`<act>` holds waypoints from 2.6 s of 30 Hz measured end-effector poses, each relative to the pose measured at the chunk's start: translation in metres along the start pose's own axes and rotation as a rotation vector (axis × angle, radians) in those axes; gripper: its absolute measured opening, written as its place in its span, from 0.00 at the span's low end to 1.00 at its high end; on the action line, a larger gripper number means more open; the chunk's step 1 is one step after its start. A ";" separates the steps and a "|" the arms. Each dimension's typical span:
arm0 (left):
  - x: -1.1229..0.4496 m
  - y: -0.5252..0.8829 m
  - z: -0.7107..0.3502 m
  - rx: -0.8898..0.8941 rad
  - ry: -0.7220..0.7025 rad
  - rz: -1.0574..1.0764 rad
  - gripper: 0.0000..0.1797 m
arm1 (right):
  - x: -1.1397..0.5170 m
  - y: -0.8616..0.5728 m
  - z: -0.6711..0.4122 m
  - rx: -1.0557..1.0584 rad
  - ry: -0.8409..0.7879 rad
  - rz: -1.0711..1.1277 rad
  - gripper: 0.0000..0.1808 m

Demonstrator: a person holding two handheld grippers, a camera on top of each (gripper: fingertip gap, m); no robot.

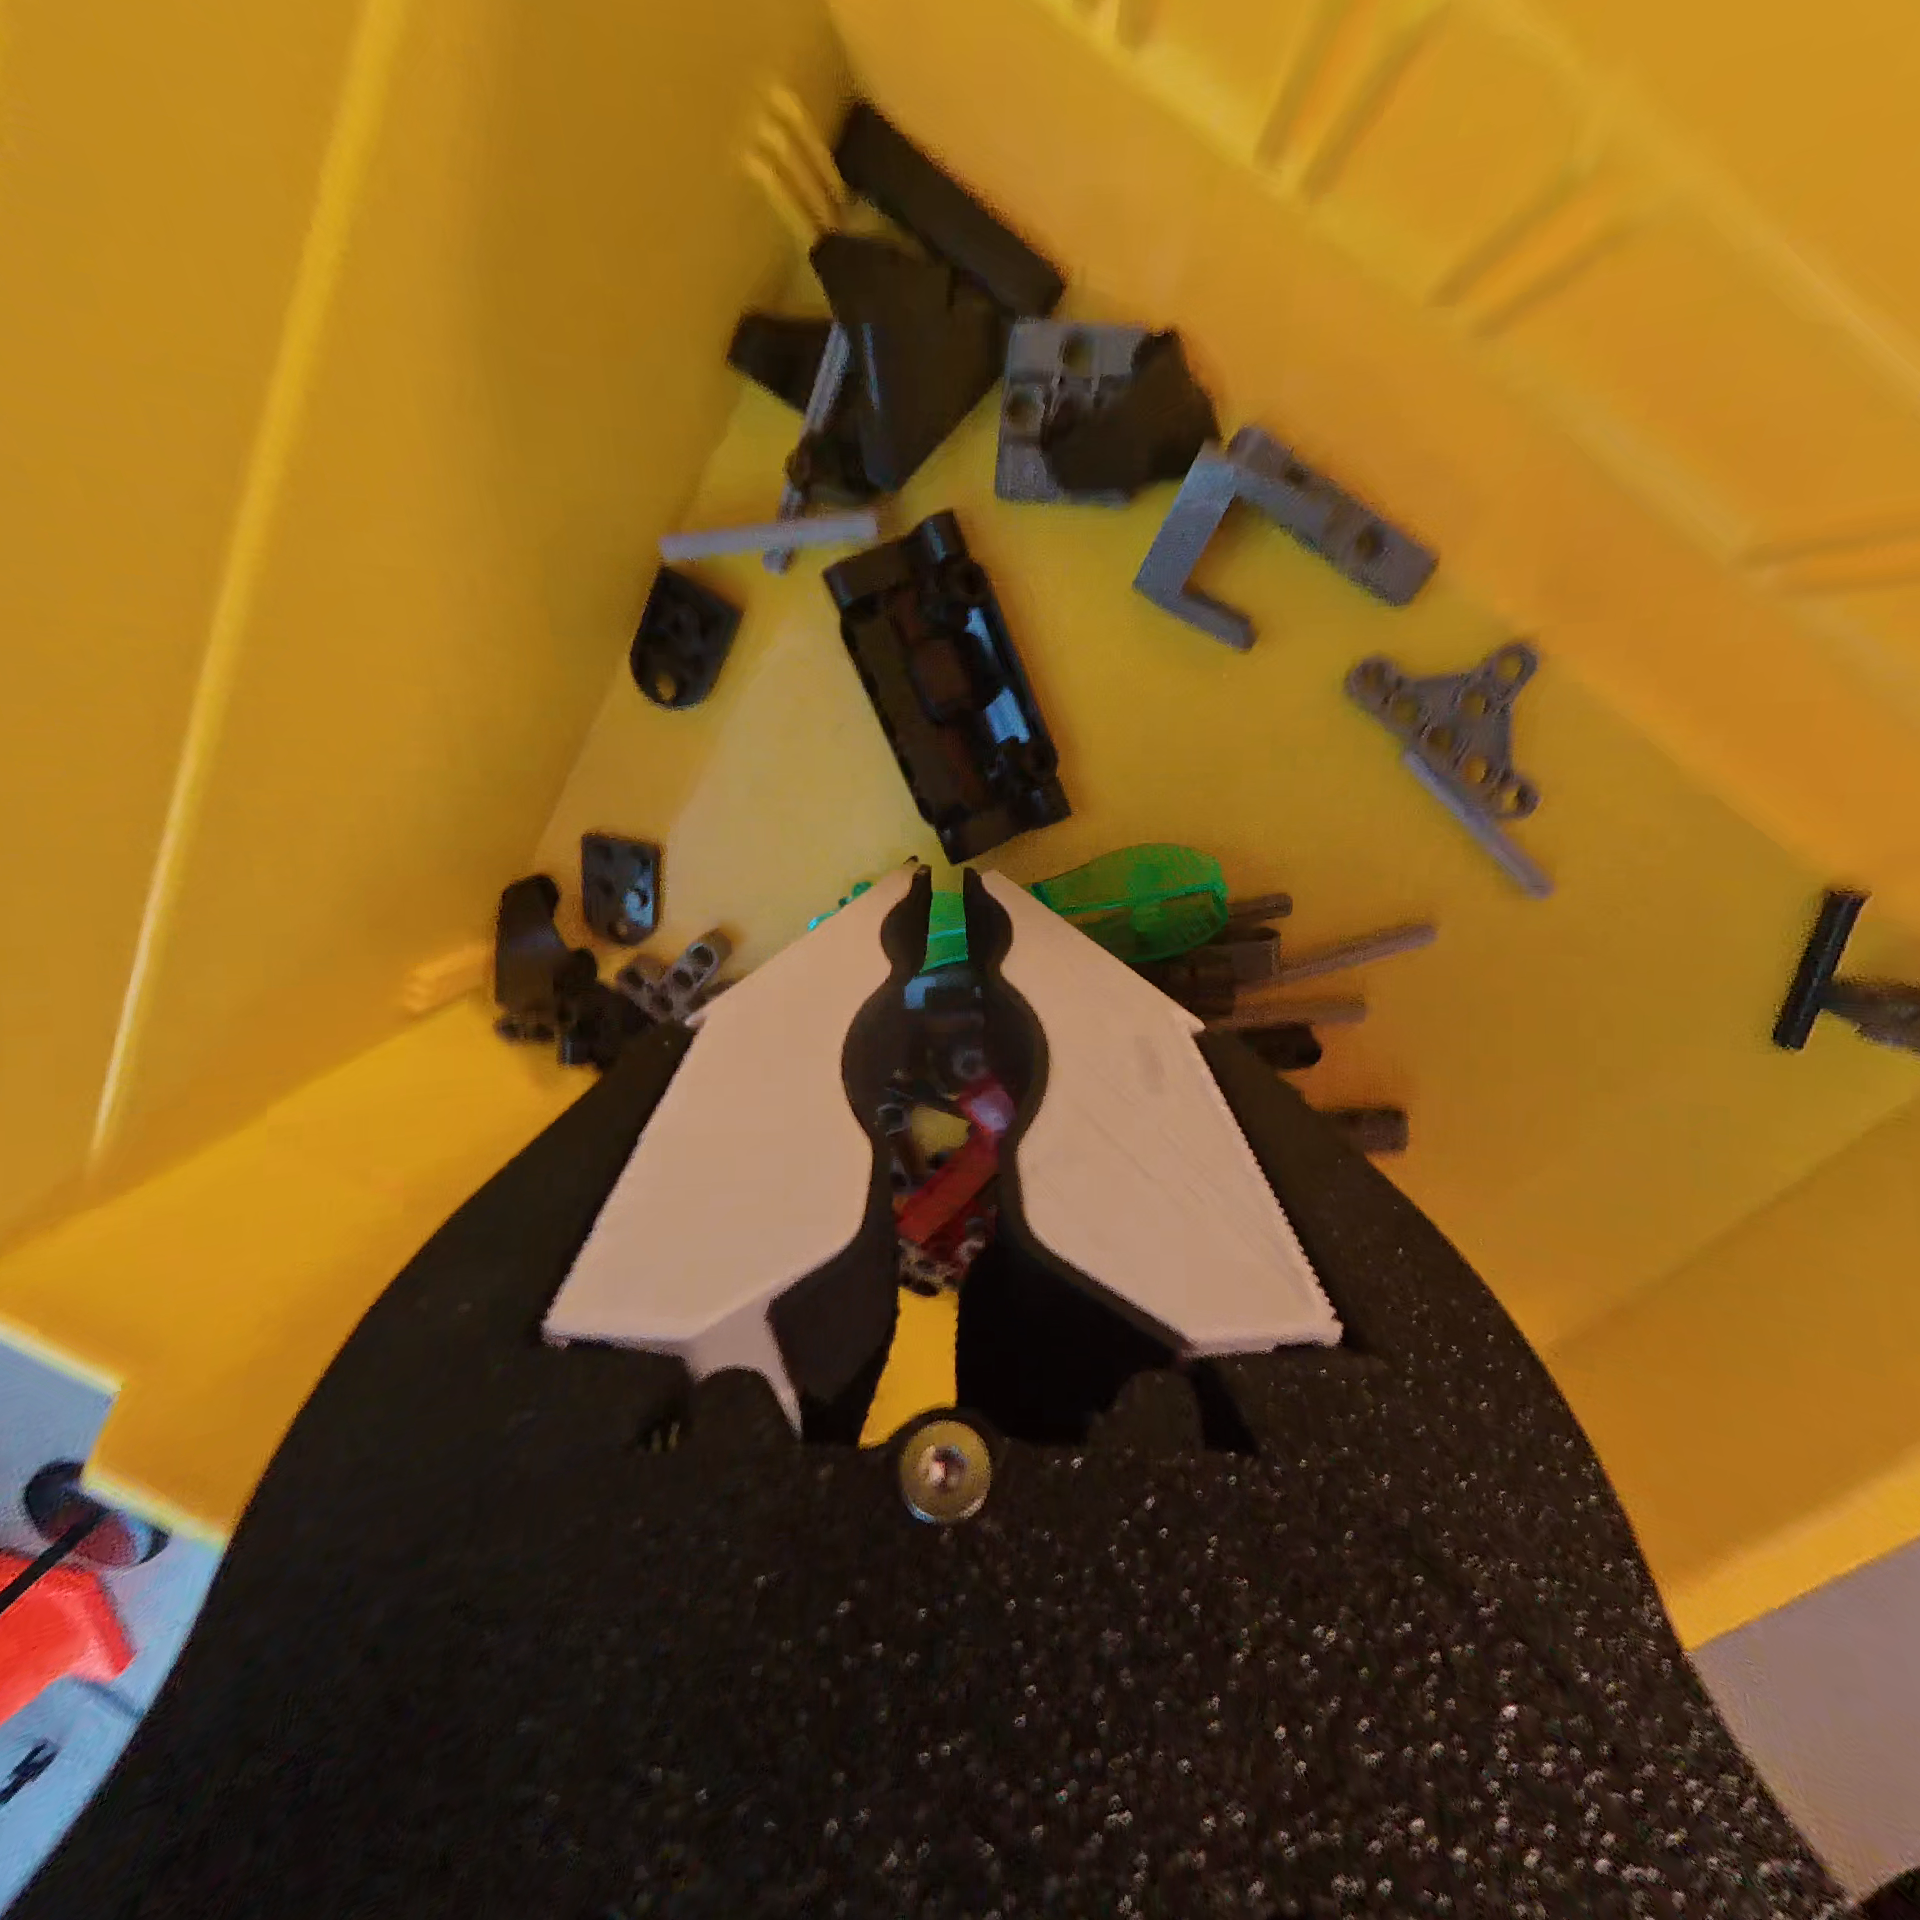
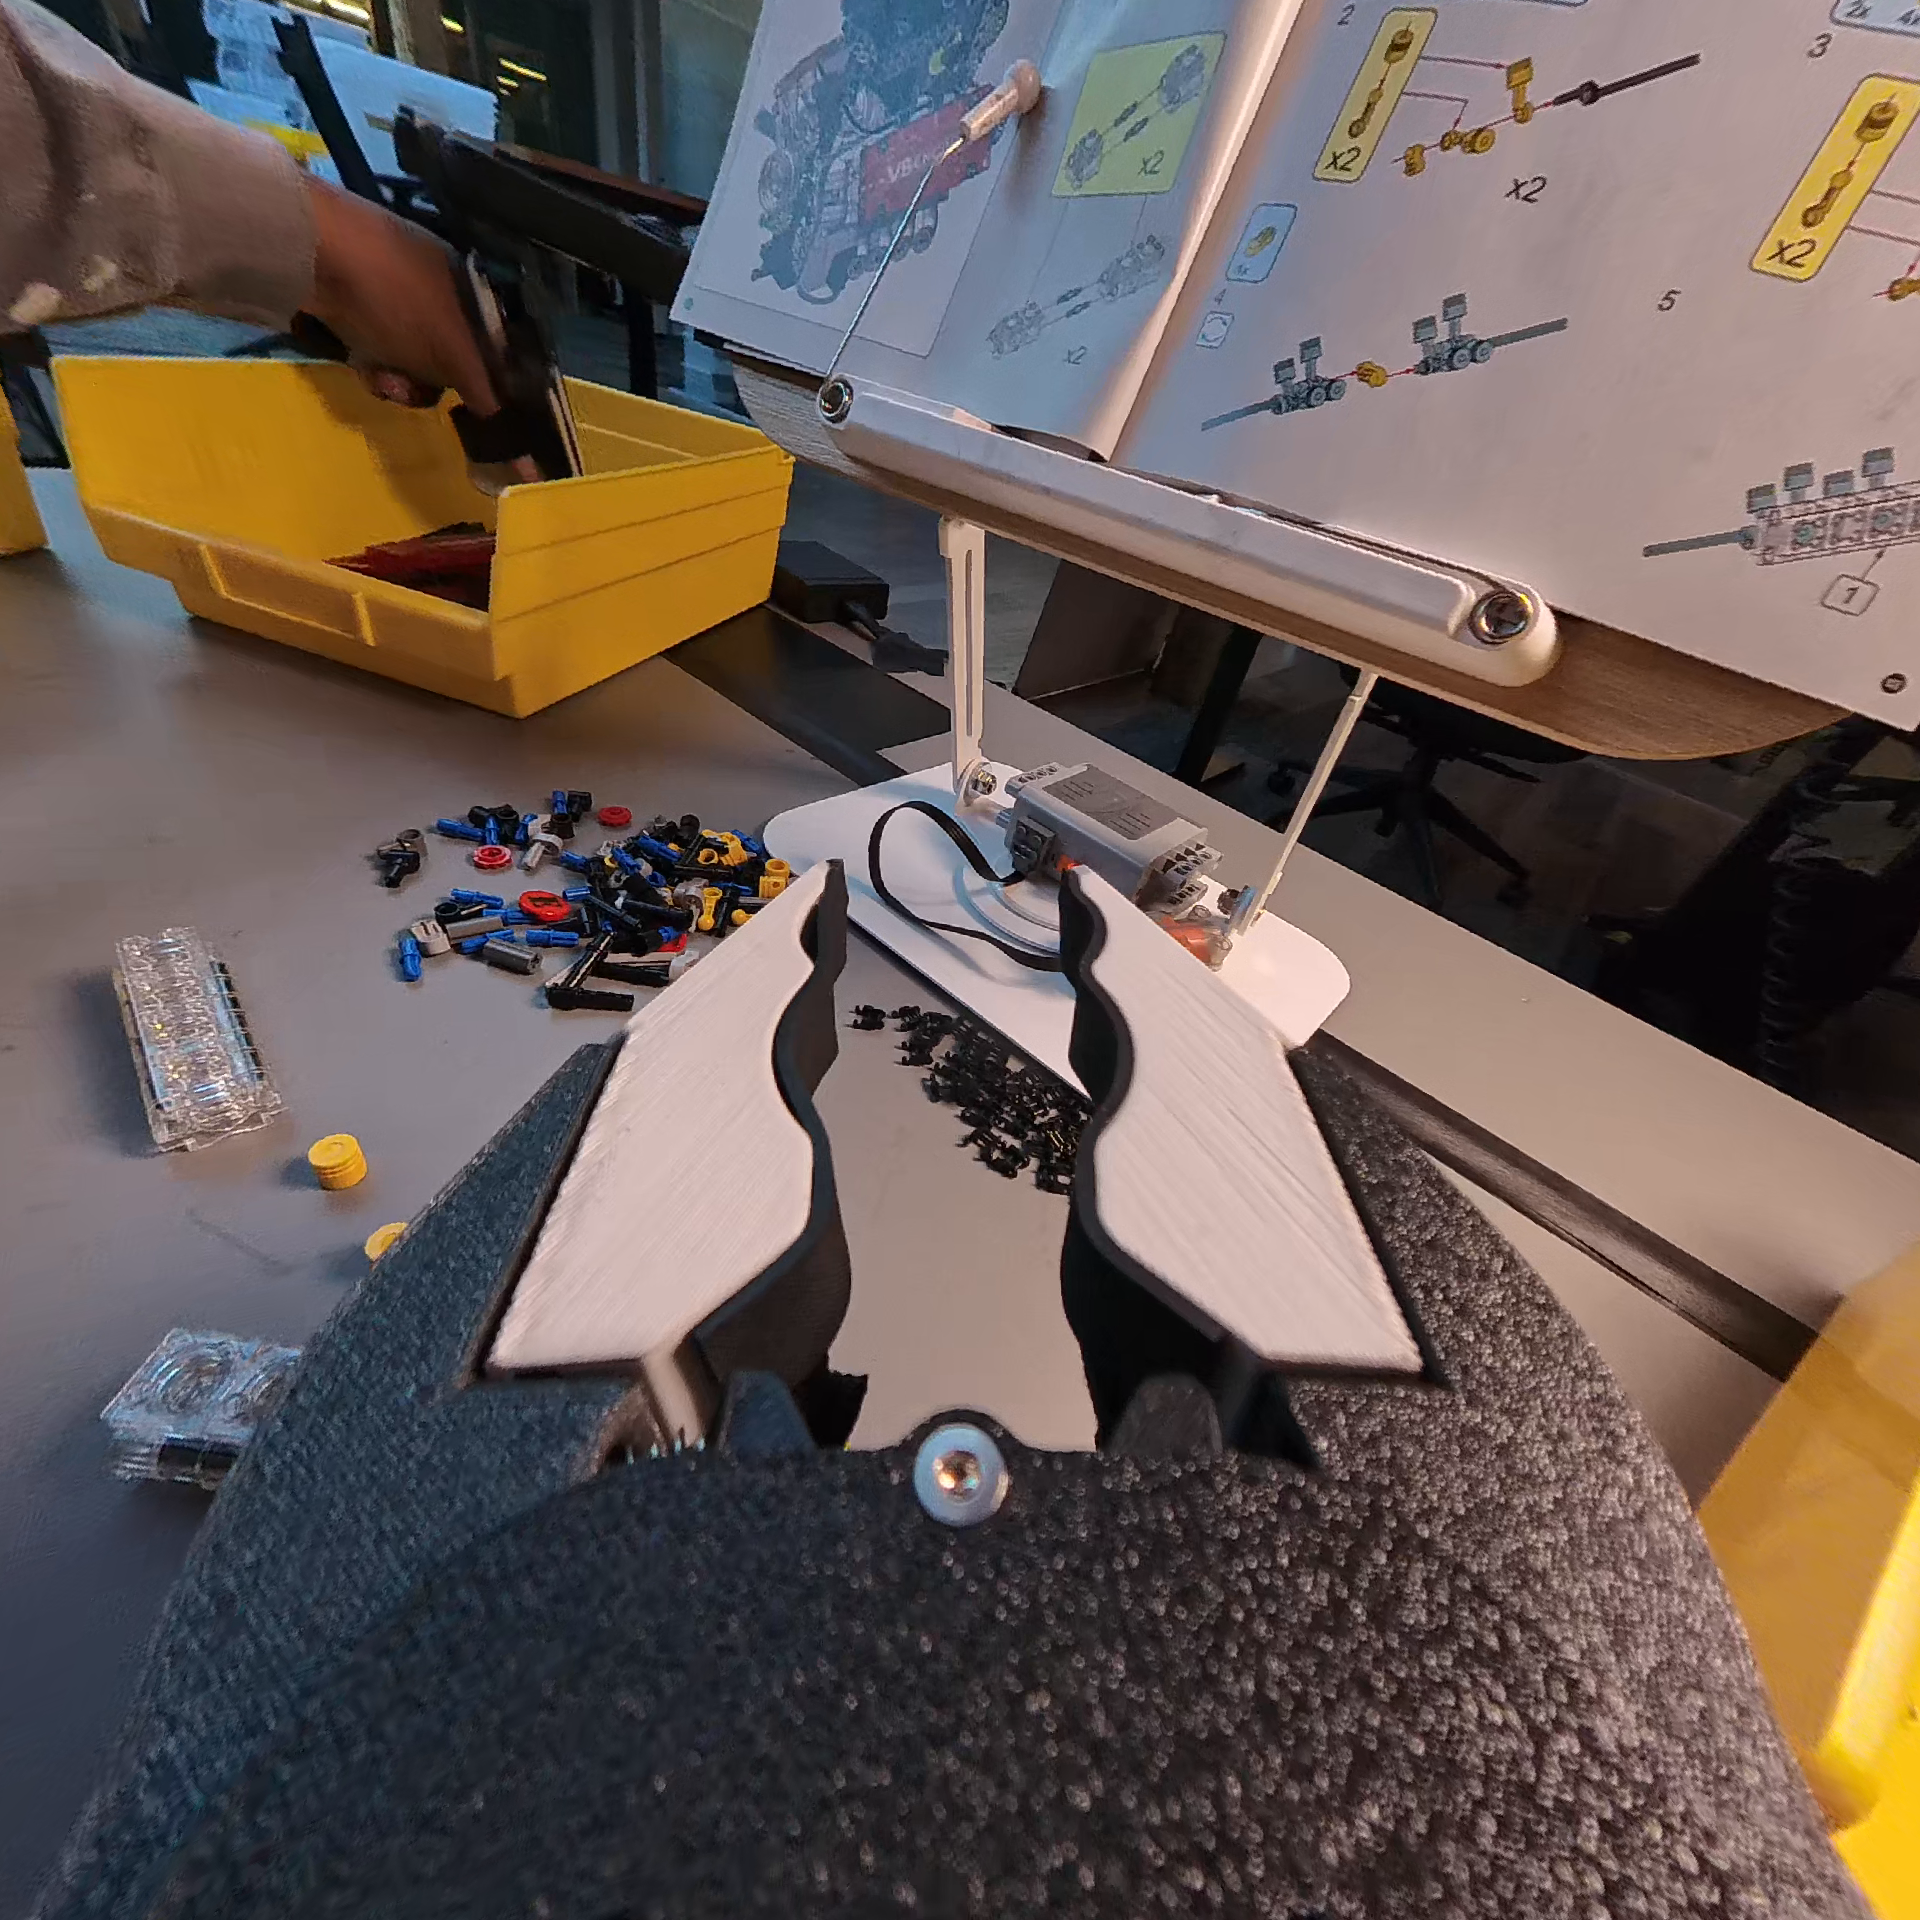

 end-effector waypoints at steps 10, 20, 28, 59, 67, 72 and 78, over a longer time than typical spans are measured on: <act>0.037 -0.031 0.045 -0.090 0.074 0.105 0.28 | 0.000 0.002 0.000 0.008 0.001 0.005 0.22; 0.013 -0.047 0.068 -0.290 0.245 -0.065 0.33 | -0.003 0.003 0.001 0.027 0.014 0.016 0.22; 0.029 -0.004 0.023 -0.168 -0.012 -0.206 0.24 | -0.002 0.001 0.001 0.009 0.008 0.013 0.22; 0.071 -0.166 0.108 -0.373 0.005 0.077 0.13 | -0.001 0.005 -0.001 -0.004 -0.002 -0.003 0.22; 0.048 -0.194 0.122 -0.415 0.010 0.132 0.11 | -0.001 0.006 -0.003 -0.023 -0.007 -0.006 0.22; 0.038 -0.191 0.126 -0.384 -0.020 0.156 0.11 | -0.001 0.005 -0.003 -0.026 -0.010 -0.003 0.22; 0.069 -0.192 0.113 -0.313 -0.242 0.190 0.15 | 0.001 0.002 -0.005 -0.029 -0.018 0.010 0.23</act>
Point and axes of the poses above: each gripper's, where its closed fingertips meet, x back along the fingers, z out of its underside, y = z × x across the jaws, the point moved 2 cm from there along x, back along the fingers, and after that the axes turned 3 degrees about y, right-handed, at the moved point
